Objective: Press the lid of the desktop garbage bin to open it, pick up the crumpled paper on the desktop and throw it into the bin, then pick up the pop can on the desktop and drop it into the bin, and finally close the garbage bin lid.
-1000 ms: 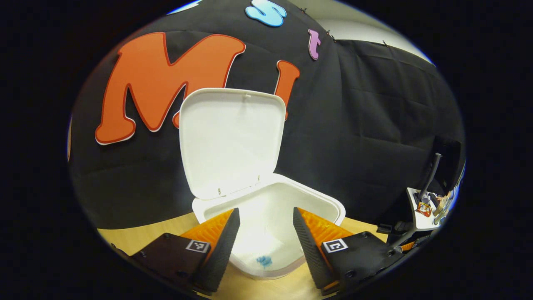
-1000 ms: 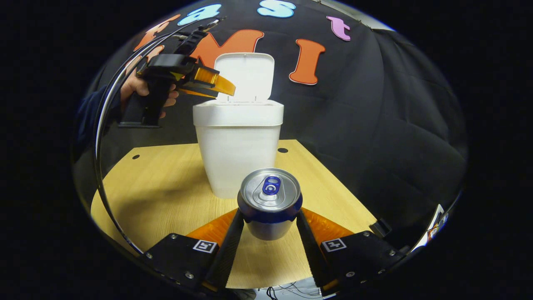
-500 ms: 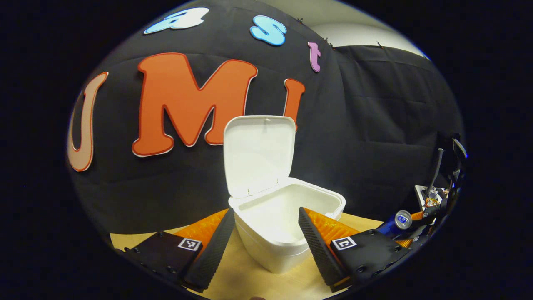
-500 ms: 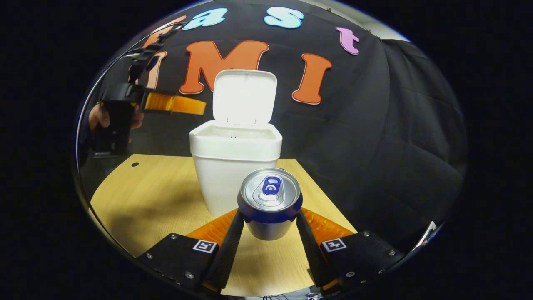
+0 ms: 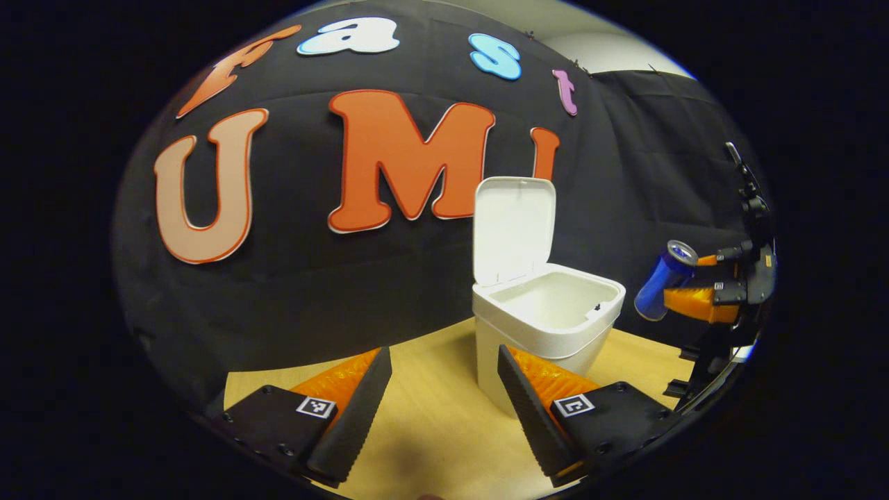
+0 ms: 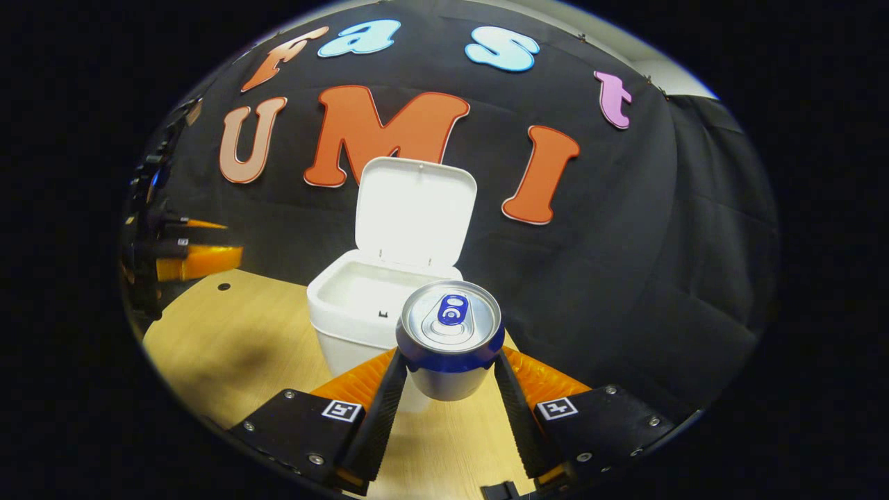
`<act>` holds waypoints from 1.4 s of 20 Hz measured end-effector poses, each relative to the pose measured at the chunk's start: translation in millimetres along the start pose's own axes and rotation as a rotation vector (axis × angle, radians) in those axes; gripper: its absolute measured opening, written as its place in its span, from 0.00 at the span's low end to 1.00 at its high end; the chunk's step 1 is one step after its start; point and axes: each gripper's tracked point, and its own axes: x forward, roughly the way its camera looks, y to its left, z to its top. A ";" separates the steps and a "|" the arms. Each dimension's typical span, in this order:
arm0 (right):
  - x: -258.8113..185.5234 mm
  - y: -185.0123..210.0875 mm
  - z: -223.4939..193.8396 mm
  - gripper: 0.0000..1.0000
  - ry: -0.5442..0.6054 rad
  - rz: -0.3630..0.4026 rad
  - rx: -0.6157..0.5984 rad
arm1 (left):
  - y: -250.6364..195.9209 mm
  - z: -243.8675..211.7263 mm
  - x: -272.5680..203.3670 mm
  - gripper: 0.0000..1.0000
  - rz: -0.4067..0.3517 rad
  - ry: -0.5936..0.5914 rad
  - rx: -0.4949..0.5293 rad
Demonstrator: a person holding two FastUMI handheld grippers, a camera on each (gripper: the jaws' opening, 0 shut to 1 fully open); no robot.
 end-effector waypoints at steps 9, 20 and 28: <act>52.5 18.7 74.3 0.77 -0.092 0.079 -0.036 | 93.7 -44.4 -85.1 0.98 0.275 0.043 -0.079; 118.2 70.9 59.0 0.77 -0.036 0.170 -0.030 | 147.4 -77.0 -166.1 0.98 0.526 0.089 -0.150; 123.8 81.0 42.5 0.82 0.025 0.203 -0.018 | 141.1 -91.7 -183.0 0.98 0.565 0.107 -0.153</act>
